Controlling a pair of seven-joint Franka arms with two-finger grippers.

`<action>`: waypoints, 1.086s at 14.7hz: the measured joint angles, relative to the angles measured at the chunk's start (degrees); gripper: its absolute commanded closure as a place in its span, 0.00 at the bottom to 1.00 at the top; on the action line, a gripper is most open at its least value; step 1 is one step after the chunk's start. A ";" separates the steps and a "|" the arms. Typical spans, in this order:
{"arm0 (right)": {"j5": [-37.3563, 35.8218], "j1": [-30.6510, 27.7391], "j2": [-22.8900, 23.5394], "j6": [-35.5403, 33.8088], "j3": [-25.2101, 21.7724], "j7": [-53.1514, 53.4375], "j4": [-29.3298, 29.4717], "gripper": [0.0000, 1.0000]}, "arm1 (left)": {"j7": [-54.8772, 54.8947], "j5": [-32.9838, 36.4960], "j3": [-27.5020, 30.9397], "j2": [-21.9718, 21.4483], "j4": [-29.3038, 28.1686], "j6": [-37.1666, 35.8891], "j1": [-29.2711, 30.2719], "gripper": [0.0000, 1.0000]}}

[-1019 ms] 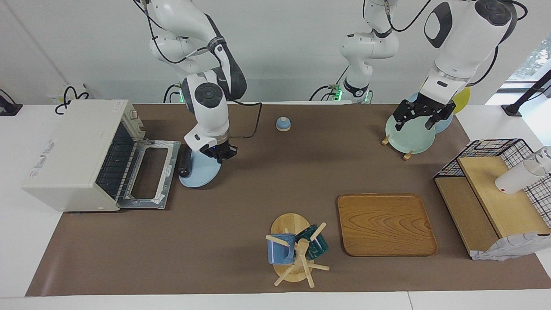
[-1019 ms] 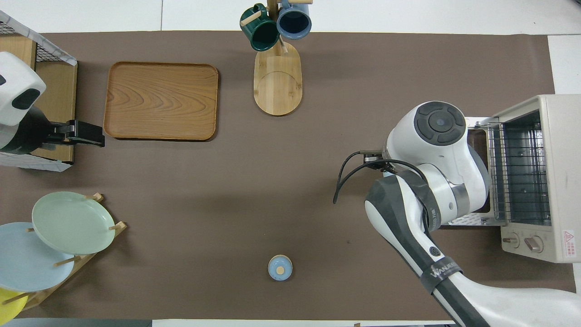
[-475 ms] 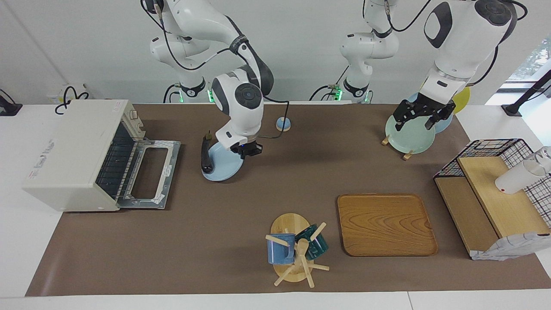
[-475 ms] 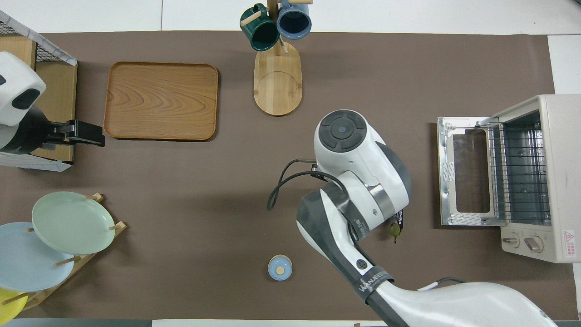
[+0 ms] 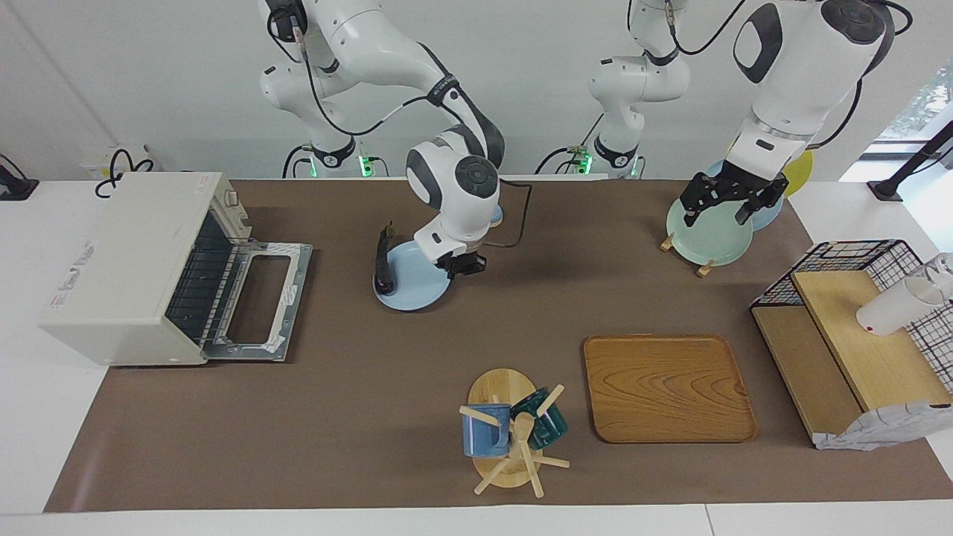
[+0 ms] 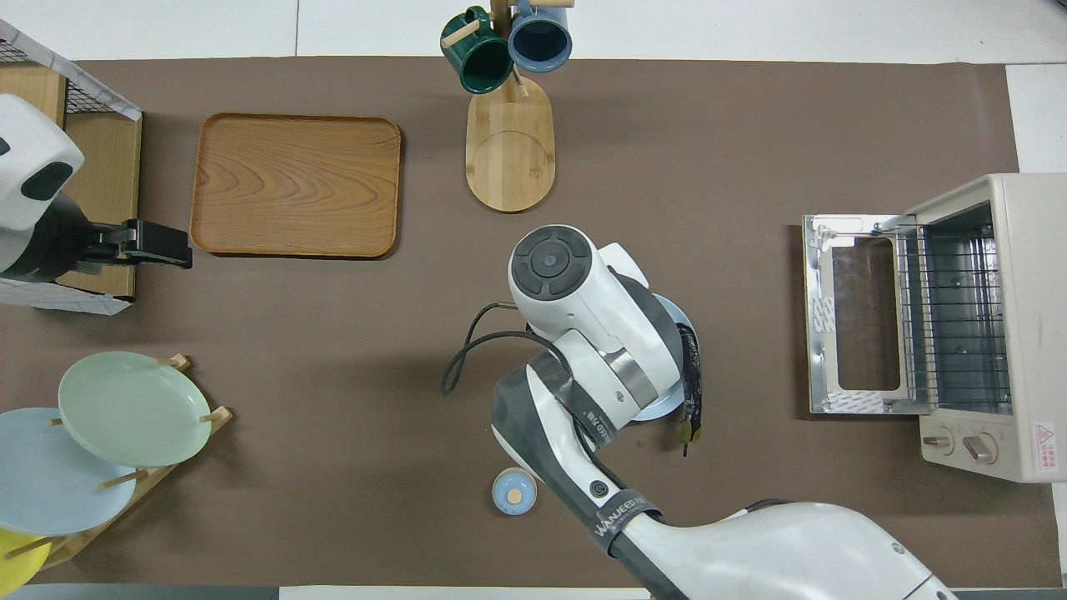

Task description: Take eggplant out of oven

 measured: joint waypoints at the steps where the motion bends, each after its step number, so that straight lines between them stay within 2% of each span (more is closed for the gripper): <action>1: 0.01 0.77 0.35 0.03 0.00 0.50 0.91 1.00 | 0.00 0.00 0.00 0.00 0.00 0.04 0.00 0.00; 9: 0.42 5.87 3.03 10.07 0.33 5.64 2.71 1.00 | 0.00 0.00 0.01 0.00 -0.01 0.19 0.00 0.00; 11: 2.58 6.23 3.48 12.38 1.17 6.11 2.79 1.00 | 0.00 0.00 0.01 0.00 -0.02 0.20 0.00 0.00; 16: 3.72 7.07 3.81 14.17 1.62 7.70 2.63 1.00 | 0.00 0.00 0.01 0.00 -0.02 0.22 0.00 0.00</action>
